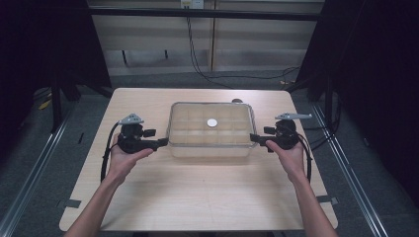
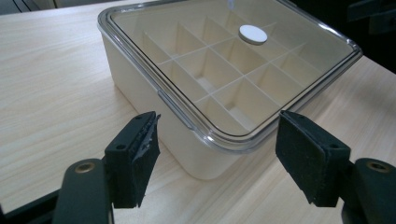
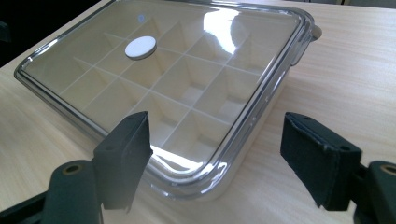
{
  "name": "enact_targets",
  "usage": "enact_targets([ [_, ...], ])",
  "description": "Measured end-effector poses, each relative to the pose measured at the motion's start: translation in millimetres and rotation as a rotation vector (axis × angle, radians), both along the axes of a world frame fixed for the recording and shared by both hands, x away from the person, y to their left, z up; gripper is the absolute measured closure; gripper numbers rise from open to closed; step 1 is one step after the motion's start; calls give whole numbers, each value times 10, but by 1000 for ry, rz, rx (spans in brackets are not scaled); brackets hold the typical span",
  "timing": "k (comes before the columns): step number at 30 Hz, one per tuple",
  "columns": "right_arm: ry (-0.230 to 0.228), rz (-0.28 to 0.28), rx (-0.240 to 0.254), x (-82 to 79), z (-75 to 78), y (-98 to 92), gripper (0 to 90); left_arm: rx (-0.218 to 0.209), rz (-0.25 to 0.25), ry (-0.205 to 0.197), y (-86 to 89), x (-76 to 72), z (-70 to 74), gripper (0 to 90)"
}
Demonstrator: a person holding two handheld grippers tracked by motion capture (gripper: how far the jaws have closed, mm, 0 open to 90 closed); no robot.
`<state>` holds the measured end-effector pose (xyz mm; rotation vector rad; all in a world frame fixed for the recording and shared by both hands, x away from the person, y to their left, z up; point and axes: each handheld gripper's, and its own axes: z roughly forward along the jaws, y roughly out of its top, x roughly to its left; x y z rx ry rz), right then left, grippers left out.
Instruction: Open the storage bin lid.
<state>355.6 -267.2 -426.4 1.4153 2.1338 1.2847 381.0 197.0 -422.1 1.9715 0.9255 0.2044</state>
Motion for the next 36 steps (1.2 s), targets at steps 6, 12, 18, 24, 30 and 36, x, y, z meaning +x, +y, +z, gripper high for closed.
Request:
enact_targets([
  [6,11,5,-16,120,-2,55,203,5,-1,30,-40,195,-56,229],
  [12,38,12,-21,254,-57,123,191,49,23,57,-126,324,-133,181],
  [18,76,10,-14,404,-144,150,177,52,5,72,-202,377,-161,191],
  [24,91,7,-15,460,-198,166,174,40,13,100,-250,434,-203,204],
  [30,113,17,8,514,-248,210,146,38,-16,101,-289,443,-214,202],
  [36,131,21,18,553,-281,261,106,42,-34,106,-355,464,-215,191],
])
